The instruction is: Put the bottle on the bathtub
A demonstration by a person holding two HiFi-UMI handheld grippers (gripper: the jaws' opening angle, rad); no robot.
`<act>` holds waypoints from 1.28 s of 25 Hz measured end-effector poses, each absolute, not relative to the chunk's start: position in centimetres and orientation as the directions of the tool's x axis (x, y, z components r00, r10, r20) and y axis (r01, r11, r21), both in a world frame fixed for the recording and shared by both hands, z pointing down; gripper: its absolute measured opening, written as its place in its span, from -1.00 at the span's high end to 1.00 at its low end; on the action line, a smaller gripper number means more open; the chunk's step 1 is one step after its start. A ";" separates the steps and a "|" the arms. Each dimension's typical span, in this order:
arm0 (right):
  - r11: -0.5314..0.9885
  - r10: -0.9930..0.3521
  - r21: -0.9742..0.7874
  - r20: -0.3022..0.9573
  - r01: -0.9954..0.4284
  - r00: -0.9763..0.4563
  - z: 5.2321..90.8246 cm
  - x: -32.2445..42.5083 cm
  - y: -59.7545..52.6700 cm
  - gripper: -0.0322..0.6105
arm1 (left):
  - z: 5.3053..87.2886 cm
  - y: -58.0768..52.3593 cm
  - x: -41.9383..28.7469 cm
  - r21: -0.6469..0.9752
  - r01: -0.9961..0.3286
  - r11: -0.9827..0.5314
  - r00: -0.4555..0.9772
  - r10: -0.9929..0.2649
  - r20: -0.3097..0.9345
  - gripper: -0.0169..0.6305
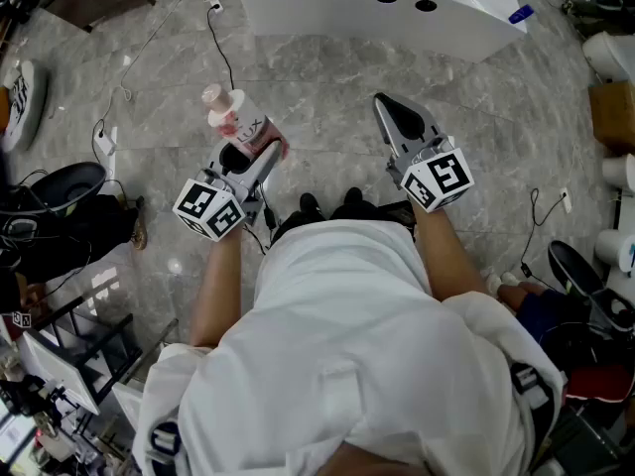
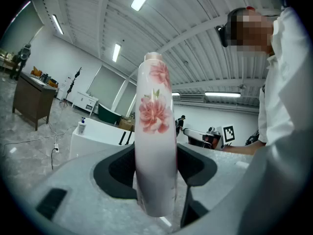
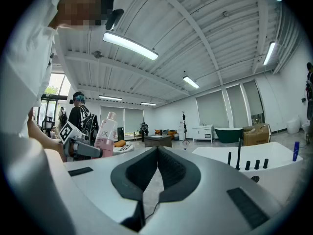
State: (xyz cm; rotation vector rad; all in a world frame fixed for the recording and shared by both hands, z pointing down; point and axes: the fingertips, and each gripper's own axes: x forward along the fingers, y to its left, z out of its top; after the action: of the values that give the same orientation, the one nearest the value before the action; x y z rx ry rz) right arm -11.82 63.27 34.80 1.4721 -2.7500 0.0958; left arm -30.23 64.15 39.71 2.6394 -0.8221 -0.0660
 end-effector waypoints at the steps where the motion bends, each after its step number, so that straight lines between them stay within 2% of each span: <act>1: 0.559 -0.826 -0.047 0.051 -0.828 -0.561 34.9 -11.9 63.7 0.85 | 39.7 64.5 -30.2 0.371 -0.536 -0.759 0.829 -0.555 0.063 0.20; 10: 0.522 -0.850 -0.078 0.038 -0.849 -0.526 35.2 -9.7 63.6 0.85 | 39.4 64.2 -29.4 0.413 -0.518 -0.749 0.828 -0.560 0.025 0.20; 16: 0.547 -0.835 -0.128 -0.003 -0.828 -0.551 36.2 -7.1 63.8 0.85 | 39.3 63.6 -26.3 0.401 -0.502 -0.766 0.846 -0.531 0.044 0.20; 22: 0.551 -0.832 -0.145 -0.026 -0.822 -0.554 34.6 -5.2 62.6 0.85 | 36.5 62.6 -24.2 0.420 -0.463 -0.780 0.860 -0.510 0.000 0.20; 32: 0.582 -0.811 -0.156 -0.041 -0.798 -0.584 33.3 -0.5 62.6 0.85 | 34.2 63.2 -19.8 0.447 -0.482 -0.754 0.832 -0.553 -0.036 0.20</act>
State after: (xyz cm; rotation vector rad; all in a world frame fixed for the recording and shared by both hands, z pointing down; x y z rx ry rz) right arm -0.47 62.60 33.32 1.4744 -2.8895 0.1962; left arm -19.83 63.19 34.25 2.5866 -0.7696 -0.2305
